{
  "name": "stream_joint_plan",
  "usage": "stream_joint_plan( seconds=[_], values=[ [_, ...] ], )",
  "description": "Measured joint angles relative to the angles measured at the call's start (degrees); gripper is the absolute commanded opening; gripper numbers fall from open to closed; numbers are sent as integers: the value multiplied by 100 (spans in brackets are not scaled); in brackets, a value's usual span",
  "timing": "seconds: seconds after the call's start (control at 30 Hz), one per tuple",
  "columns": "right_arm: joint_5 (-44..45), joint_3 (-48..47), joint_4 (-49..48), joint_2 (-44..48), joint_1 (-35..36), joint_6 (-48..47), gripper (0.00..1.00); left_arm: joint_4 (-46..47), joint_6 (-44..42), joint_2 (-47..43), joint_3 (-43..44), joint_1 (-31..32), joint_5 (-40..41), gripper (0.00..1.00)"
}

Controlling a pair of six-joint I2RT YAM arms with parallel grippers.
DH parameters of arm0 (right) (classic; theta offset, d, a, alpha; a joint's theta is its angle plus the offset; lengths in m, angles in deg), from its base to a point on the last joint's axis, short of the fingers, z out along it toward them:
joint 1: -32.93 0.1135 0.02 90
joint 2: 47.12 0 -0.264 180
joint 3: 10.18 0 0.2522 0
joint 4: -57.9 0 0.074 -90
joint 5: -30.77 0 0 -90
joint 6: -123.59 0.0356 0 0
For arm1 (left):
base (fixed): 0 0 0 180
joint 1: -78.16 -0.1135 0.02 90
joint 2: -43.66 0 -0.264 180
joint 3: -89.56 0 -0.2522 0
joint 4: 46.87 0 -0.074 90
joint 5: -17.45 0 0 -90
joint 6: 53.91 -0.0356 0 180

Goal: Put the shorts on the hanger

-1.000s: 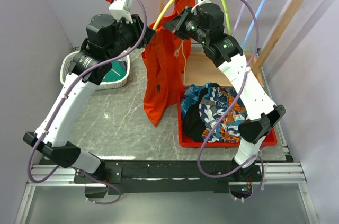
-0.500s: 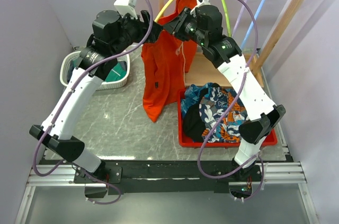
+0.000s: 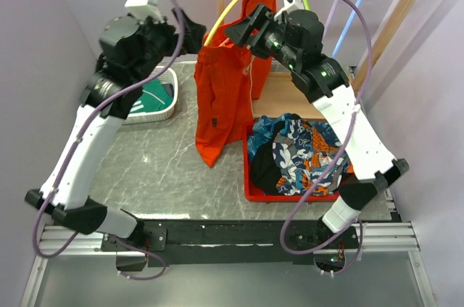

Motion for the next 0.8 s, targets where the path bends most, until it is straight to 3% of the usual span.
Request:
stream_joint_plan(
  seconds=[0.23, 0.33, 0.53, 0.67, 0.8],
  values=[
    [-44, 1519, -254, 1158, 0, 2, 99, -219, 466, -1010, -992, -63, 142, 96],
    [-13, 2529, -431, 1860, 57, -22, 100, -293, 651, -1510, -1757, -61, 131, 96],
    [560, 4527, -793, 3222, 841, -227, 100, -170, 1080, -2608, -4072, 46, 116, 97],
    [1027, 5792, -1080, 3845, 1539, -306, 100, 26, 1401, -3040, -5552, 529, 212, 96],
    [1274, 6758, -1217, 4210, 1641, -313, 100, 175, 1665, -3342, -6575, 1043, 310, 96]
  ],
)
